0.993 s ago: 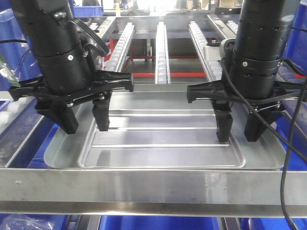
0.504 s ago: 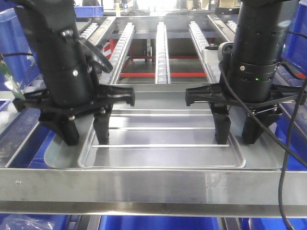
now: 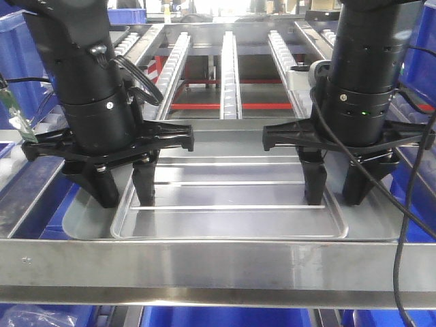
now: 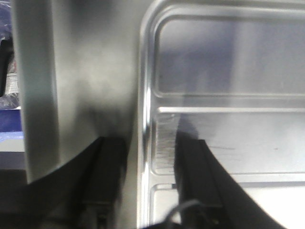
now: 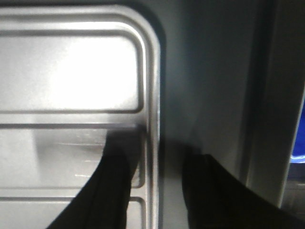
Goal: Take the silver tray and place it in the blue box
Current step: 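Close both grippers on the tray's opposite side rims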
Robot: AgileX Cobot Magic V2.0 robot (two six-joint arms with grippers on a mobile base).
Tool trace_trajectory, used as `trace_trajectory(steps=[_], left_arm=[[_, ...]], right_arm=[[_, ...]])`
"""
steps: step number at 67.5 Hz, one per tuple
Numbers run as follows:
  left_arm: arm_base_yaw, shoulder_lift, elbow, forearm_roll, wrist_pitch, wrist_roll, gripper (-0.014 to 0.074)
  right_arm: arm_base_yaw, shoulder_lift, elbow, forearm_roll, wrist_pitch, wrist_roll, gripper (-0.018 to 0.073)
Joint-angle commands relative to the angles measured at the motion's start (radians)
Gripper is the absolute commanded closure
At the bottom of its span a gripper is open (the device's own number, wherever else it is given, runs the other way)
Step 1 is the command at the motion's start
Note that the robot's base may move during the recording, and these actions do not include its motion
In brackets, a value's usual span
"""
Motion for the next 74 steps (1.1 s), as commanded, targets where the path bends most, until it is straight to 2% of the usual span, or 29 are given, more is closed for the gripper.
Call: trace_trajectory(steps=[1,14,18,37,44,64,74], left_arm=[[0.001,-0.033,-0.021,0.011,-0.016,-0.010,0.0452],[0.001,-0.033,-0.021,0.011,-0.016,-0.010,0.0459],[0.001,-0.033,-0.021,0.011,-0.016,-0.010,0.0459],[0.001,-0.033,-0.021,0.009,-0.012,-0.010,0.0460],[0.001,-0.033,-0.021,0.007,-0.012,-0.010,0.0477],[0.001,-0.033,-0.021,0.007,-0.012,-0.010,0.0674],[0.001,-0.033,-0.021,0.007,-0.012,-0.010,0.0697]], right_arm=[[-0.005,-0.033,-0.025,-0.019,-0.029,-0.001,0.0169],[-0.005,-0.033,-0.025,-0.019,-0.030,-0.001,0.0171],[-0.005,-0.033,-0.025,-0.019,-0.030,-0.001,0.0199],[-0.005,-0.033,-0.025,-0.017,-0.026,-0.001,0.0514],[-0.005,-0.033,-0.025,-0.017,-0.026,-0.001,0.0510],[-0.005,-0.033,-0.025,-0.017,-0.026,-0.001,0.0510],[-0.005,-0.033,-0.025,-0.017,-0.026,-0.001,0.0510]])
